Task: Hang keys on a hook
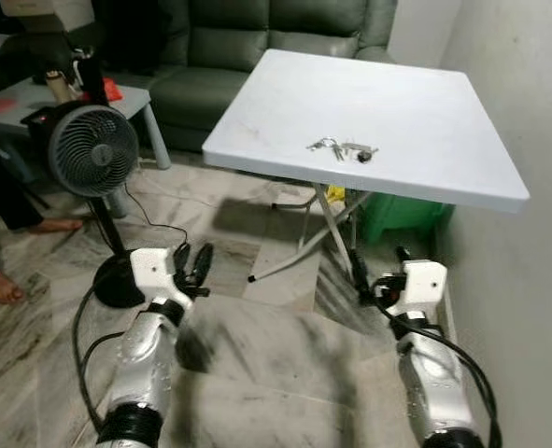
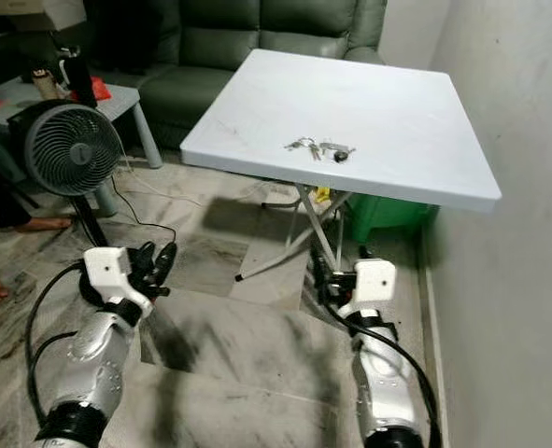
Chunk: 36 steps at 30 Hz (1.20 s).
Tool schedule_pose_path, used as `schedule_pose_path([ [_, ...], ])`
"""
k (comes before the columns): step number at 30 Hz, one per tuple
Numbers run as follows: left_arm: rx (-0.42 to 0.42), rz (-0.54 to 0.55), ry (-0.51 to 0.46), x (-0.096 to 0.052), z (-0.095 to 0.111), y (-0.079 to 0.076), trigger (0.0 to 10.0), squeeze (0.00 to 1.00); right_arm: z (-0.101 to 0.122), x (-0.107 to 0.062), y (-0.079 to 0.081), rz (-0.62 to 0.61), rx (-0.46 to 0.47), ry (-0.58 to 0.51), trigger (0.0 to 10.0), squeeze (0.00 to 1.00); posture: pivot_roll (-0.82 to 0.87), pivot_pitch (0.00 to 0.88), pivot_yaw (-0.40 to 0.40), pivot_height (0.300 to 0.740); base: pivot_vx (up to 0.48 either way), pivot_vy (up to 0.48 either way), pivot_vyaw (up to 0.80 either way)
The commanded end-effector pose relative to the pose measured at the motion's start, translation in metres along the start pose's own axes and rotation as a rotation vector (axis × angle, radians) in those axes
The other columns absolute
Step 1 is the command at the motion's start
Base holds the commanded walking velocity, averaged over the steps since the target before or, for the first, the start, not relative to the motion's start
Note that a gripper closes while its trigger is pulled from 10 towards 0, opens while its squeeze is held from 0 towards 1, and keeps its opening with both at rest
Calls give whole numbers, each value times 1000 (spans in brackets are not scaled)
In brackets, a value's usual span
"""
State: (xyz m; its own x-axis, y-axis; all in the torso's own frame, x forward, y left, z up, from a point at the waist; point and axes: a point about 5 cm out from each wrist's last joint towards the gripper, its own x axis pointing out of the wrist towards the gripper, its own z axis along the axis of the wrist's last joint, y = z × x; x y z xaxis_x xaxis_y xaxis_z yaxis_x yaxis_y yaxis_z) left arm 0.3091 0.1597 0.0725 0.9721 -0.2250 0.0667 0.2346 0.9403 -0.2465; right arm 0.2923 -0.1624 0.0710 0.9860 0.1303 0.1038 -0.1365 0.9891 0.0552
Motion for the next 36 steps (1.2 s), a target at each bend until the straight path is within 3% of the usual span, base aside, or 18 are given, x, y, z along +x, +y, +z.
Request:
schedule_pose_path([
  [1, 9, 2, -9, 2, 6, 1, 10000, 0, 4, 2, 2, 9, 2, -7, 10000, 0, -41, 0, -20, 740, 0, 398, 0],
  [19, 29, -3, -1, 4, 11, -1, 10000, 0, 8, 0, 2, 22, -9, 0, 10000, 0, -35, 0, -22, 740, 0, 416, 0],
  [21, 80, 40, 55, 5, 5, 2, 10000, 0, 8, 1, 3, 26, -8, 2, 10000, 0, -31, 0, -23, 740, 0, 0, 0],
  [25, 56, 61, 88, 5, 1, 3, 10000, 0, 6, -1, 6, 34, -8, 9, 10000, 0, -29, 0, -24, 740, 0, 0, 0],
  [36, 81, 24, 94, 6, 1, -3, 10000, 0, 5, -1, 7, 46, -20, 20, 10000, 0, -24, 0, -26, 740, 82, 0, 0],
])
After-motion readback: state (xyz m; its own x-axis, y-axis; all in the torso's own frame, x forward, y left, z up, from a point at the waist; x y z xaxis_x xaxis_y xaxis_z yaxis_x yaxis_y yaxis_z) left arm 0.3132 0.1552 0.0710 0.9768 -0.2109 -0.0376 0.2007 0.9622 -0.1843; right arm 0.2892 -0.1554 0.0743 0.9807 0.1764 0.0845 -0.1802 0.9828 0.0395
